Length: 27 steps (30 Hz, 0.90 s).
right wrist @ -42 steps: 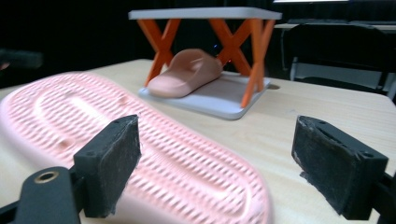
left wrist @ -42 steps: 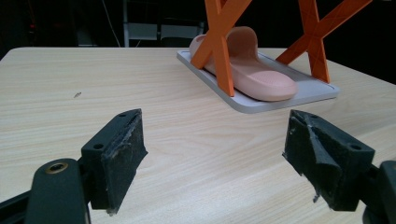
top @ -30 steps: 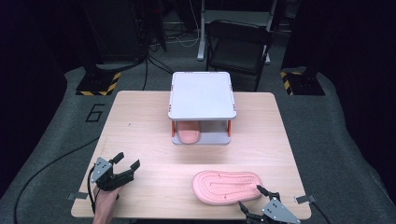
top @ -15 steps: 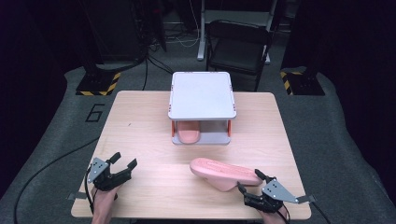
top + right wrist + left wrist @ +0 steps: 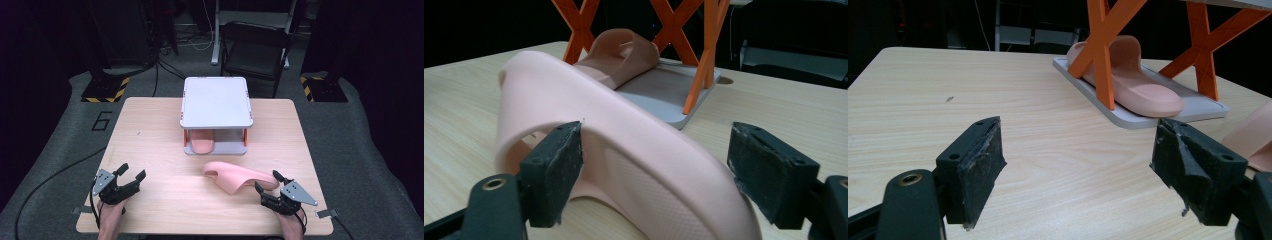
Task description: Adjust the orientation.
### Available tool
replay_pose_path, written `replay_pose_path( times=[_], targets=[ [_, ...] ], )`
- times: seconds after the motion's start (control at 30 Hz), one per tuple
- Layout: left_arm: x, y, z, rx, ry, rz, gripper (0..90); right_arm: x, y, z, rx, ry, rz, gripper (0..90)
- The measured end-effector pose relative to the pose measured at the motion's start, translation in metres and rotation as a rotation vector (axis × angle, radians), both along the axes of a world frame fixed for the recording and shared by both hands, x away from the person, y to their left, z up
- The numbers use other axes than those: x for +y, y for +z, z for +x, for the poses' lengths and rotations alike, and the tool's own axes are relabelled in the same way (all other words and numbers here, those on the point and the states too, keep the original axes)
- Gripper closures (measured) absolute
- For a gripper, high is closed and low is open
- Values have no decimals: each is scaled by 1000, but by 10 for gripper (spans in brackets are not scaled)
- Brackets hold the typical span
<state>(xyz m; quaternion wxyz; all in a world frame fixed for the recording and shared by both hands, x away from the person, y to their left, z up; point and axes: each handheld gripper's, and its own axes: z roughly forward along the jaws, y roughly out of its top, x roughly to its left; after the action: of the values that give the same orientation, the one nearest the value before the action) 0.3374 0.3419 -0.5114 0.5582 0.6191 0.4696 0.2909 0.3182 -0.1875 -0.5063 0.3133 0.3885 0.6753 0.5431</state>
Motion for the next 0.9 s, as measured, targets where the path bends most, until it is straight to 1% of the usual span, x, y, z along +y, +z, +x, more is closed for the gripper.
replay_pose_path(
  times=[0.07, 0.1, 0.13, 0.2, 0.23, 0.27, 0.33, 0.4, 0.43, 0.5, 0.53, 0.6, 0.67, 0.7, 0.77, 0.9],
  targets=[
    [0, 0, 0, 3, 1, 0, 204, -1, -1, 5, 1, -21, -9, 228],
    [0, -1, 0, 5, 3, 0, 204, -2, -1, 7, 11, -25, -9, 228],
    [0, -1, 1, -2, 9, -8, 204, -2, -2, 10, 7, -29, -1, 228],
    [0, -1, 0, 0, 5, -9, 204, -2, 0, 10, 0, -44, -9, 230],
    [0, -1, 0, -2, 9, -9, 204, -2, 2, 7, -9, -41, -1, 232],
    [0, -1, 0, -1, 12, -11, 204, -1, 4, 5, -22, -29, 2, 237],
    [0, -1, 0, 3, 9, -15, 204, 2, 6, 0, -31, -25, -7, 241],
    [0, -1, 0, -2, 6, -16, 204, 5, 8, -6, -51, -11, -29, 261],
    [0, -1, 0, -3, 7, -16, 204, 7, 8, -10, -62, -3, -27, 271],
    [0, 0, 0, -4, 5, -15, 204, 11, 9, -17, -86, 34, -23, 292],
    [0, 0, 0, -3, 4, -16, 204, 13, 9, -19, -96, 54, -32, 295],
    [-1, 0, 0, -3, 5, -16, 204, 18, 8, -20, -91, 82, -48, 299],
    [0, 0, 0, 1, 1, -15, 204, 20, 6, -15, -79, 84, -83, 295],
    [0, -1, 0, 0, 1, -16, 204, 20, 4, -13, -88, 76, -88, 298],
    [0, -1, 0, -1, 7, -18, 204, 18, 5, -6, -94, 79, -84, 308],
    [1, -2, 1, 8, 5, -21, 204, 14, 7, 10, -82, 68, -73, 300]
  ],
)
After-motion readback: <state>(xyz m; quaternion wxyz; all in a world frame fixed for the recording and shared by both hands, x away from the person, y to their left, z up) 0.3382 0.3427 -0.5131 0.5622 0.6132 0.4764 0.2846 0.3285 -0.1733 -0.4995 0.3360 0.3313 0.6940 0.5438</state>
